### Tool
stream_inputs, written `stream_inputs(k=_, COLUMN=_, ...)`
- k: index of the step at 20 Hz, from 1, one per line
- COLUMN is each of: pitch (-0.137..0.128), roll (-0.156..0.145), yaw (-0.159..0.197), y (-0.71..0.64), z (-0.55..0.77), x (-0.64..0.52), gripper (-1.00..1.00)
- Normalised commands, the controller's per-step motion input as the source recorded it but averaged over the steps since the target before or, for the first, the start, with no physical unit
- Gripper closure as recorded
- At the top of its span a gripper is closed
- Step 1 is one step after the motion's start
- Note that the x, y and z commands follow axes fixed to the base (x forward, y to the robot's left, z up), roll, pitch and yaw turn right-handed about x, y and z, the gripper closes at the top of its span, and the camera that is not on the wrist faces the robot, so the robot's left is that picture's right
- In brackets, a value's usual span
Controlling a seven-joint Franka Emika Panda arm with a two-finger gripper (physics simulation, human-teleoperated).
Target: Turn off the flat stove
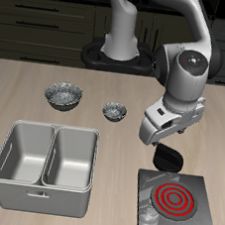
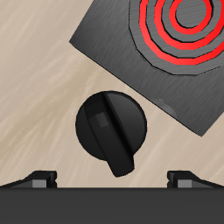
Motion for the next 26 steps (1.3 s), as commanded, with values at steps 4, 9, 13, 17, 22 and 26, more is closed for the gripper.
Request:
stream_inputs(k=4, pitch=0.017, roll=0.01, yaw=0.05, y=0.06, z=-0.23, x=-0.06, gripper=-1.0)
stream_inputs(k=9, pitch=0.009, roll=-0.004, yaw=0.023, y=0.07, z=-0.11, x=-0.01, gripper=-1.0)
stream_inputs(k=13, pitch=-0.006, roll=-0.013, yaw=0.053, y=0.02, z=-0.09, x=0.03, gripper=-1.0)
stream_inputs(k=17, pitch=0.012, roll=-0.013, yaw=0.019, y=-0.02, z=-0.14, x=0.04, gripper=-1.0)
stream_inputs(k=22, pitch=0.021, roll=-0.001, yaw=0.049, y=0.02, z=-0.23, x=0.0, gripper=-1.0)
stream_inputs(k=26, pitch=0.035, roll=0.017, yaw=0.015, y=0.05, z=-0.18, x=-0.05, gripper=-1.0)
